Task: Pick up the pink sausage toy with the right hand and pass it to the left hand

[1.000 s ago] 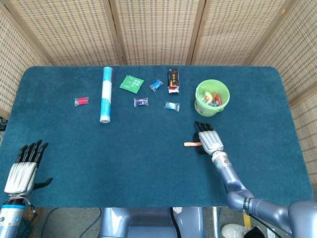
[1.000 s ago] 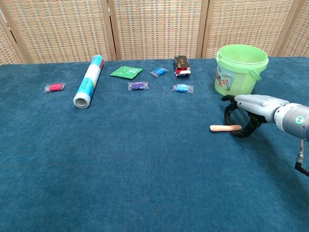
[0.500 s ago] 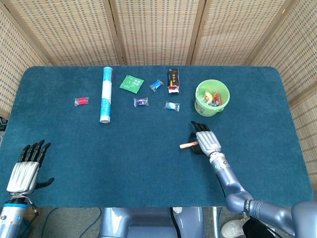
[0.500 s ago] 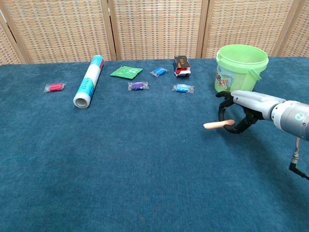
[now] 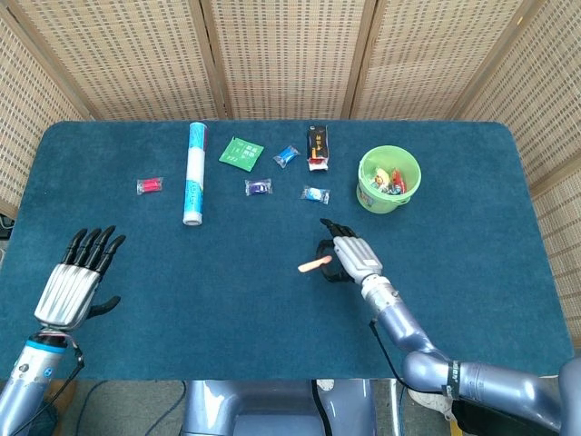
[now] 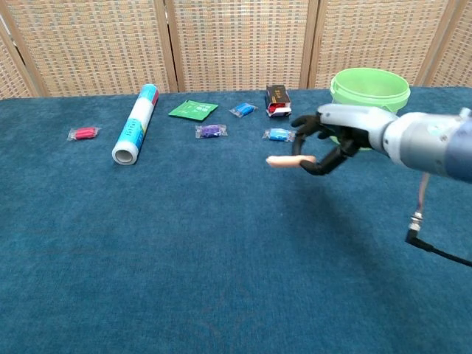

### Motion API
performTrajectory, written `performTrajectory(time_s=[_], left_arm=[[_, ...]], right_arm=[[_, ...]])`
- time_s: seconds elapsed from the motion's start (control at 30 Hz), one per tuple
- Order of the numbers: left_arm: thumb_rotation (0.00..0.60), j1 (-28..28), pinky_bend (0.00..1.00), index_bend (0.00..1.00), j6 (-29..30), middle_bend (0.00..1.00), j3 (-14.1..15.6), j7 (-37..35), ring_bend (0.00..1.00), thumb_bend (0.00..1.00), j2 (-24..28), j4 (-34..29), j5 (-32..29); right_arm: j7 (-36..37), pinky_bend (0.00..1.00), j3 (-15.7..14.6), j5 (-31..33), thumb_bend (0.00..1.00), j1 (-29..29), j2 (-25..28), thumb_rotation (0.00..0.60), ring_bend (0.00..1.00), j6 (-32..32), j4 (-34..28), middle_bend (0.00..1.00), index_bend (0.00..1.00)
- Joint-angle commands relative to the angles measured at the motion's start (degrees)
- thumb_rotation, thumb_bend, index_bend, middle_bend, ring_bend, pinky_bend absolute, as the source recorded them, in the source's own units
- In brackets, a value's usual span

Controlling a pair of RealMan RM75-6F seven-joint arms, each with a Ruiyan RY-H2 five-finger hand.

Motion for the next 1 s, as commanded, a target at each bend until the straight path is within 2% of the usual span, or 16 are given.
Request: performTrajectory(time_s=[0.03,0.2,0.37,0.47,0.63,0.83,1.0], left_arm=[[0.6,-3.5,0.0,0.0,-3.3,0.0,-2.2,3.0,0.0,0.0,1.3,-2.8,0.4],[0.6,-9.2,0.0,0.01,-7.7,0.0,-4.5,3.4,0.0,0.0,0.7,-2.8,2.4],[0.6,-14.2,0.0,0.11,-11.1,0.0,-5.8,3.0,0.0,0.0,-2.2,0.1,3.9],[0.6,-16.6,0.0,0.2,-11.5,0.0,-6.2,1.7,0.0,0.01,-5.2,2.5,5.5],[0.6,-19.5,0.0,0.32,-10.7,0.0,-6.4,0.0,0.0,0.08,-11.0,7.3,7.2],[0.6,-21.4,0.0,0.38,-9.7,0.0,-6.2,-0.3,0.0,0.17,-17.1,12.6,7.3],[0.6,-22.6,0.0,0.4,-9.4,0.0,-6.2,0.1,0.0,0.19,-20.1,15.3,6.9]], right_arm=[[-7.1,0.0,4.2,13.6,0.65,7.6,0.7,0.6,0.0,2.3,-6.3,0.09,0.68],[-10.4,0.0,7.3,26.1,0.66,14.4,-1.7,0.6,0.0,6.5,-7.1,0.09,0.69],[-11.0,0.0,8.9,33.2,0.67,18.3,-4.8,0.6,0.0,9.6,-5.2,0.1,0.69],[-11.2,0.0,9.2,34.5,0.67,19.7,-5.9,0.6,0.0,10.8,-4.4,0.1,0.7],[-11.0,0.0,9.3,35.5,0.67,20.5,-6.7,0.6,0.0,12.2,-4.0,0.1,0.7],[-10.4,0.0,9.2,35.9,0.67,20.3,-6.5,0.6,0.0,12.9,-3.9,0.1,0.7],[-9.8,0.0,8.8,35.8,0.68,19.9,-6.1,0.6,0.0,12.7,-4.0,0.11,0.7]])
